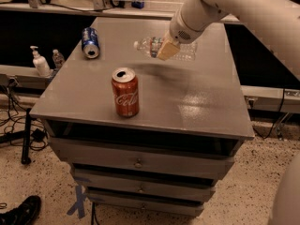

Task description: Move water bottle near pepsi can

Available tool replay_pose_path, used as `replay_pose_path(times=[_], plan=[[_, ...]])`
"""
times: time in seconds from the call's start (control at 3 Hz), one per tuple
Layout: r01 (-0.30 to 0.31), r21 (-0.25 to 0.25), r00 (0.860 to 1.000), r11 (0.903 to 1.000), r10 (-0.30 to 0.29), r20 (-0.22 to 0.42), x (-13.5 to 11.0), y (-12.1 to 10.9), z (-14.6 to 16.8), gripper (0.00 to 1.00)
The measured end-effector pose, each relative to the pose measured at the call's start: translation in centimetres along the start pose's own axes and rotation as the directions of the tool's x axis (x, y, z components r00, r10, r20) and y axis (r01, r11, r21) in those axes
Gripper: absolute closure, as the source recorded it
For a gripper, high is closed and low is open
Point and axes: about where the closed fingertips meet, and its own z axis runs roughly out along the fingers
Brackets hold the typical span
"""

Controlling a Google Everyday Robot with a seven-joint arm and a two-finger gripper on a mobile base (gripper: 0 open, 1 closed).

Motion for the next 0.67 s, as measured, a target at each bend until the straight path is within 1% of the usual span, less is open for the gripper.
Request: replay_pose_path(times=[0.33,0.67], plan=[[0.034,-0.009,0.997,0.9994,-0.034,0.064,-3.1,1.1,-1.2,1.0],[0.087,-0.019,0.986,0.9961,-0.083,0.144,-6.8,3.0,-0.5,1.0]])
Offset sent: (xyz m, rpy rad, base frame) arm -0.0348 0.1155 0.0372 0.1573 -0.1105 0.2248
